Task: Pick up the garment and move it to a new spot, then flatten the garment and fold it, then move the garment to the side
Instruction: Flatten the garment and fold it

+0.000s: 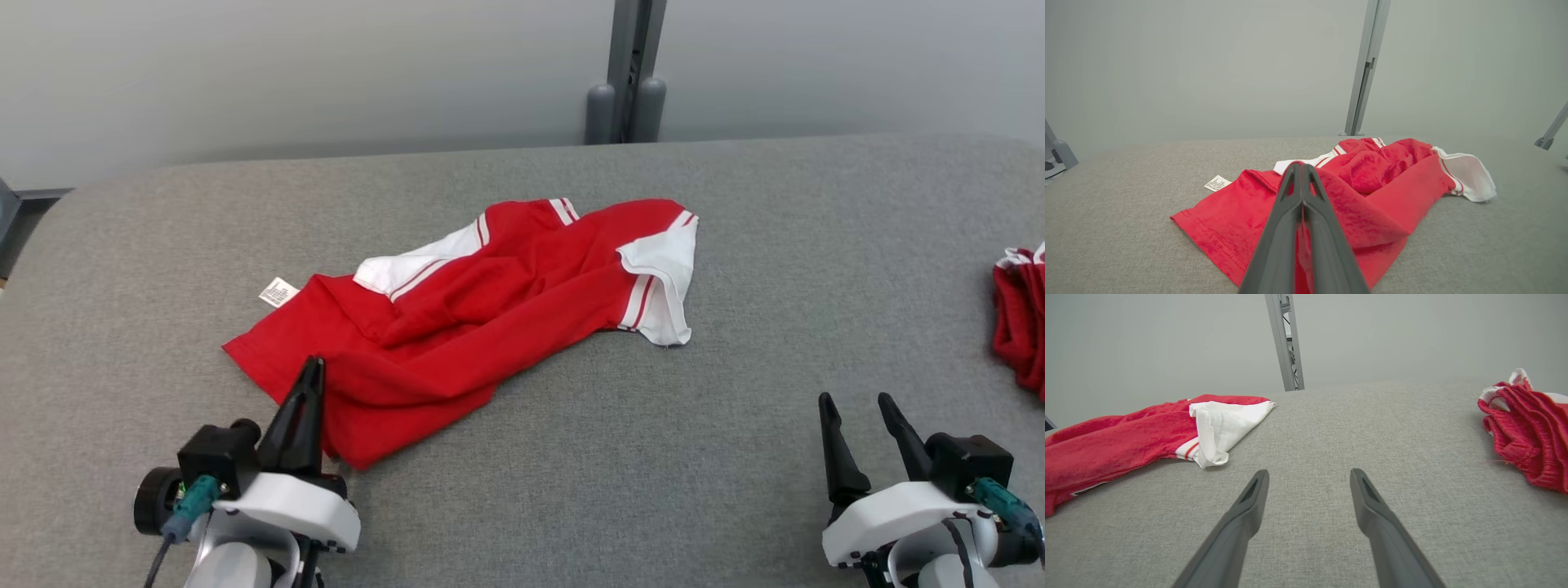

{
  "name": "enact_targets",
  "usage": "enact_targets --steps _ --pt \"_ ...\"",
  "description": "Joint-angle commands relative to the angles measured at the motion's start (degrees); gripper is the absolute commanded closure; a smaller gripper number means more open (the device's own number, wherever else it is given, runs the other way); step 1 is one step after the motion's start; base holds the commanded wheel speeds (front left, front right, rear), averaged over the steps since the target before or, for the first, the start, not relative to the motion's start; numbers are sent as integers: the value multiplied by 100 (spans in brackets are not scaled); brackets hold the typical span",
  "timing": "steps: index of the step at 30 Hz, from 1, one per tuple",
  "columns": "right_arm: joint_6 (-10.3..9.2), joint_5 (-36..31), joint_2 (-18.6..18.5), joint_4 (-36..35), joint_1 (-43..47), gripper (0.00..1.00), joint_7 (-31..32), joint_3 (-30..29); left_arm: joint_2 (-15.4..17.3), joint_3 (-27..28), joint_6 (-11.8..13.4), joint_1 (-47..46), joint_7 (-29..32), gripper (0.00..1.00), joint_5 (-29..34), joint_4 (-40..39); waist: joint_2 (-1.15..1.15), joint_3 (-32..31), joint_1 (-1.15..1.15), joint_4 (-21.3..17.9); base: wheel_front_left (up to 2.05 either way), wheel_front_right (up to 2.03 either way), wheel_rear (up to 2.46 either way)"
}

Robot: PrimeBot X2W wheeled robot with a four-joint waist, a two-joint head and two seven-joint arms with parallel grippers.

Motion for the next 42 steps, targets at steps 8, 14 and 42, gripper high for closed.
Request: enact_targets --steps 8,14,42 --pt "1 -73 -30 -107 -225 0 3 -45 52 704 233 -667 1 100 168 750 0 537 0 -420 0 0 0" --pt "1 -43 -30 -97 -308 0 3 -17 78 1255 330 -857 1 100 162 1225 0 606 0 -454 0 0 0" --pt "1 -86 -30 -38 -403 0 3 -16 24 671 315 -523 1 0 -623 1395 0 757 0 -432 0 0 0"
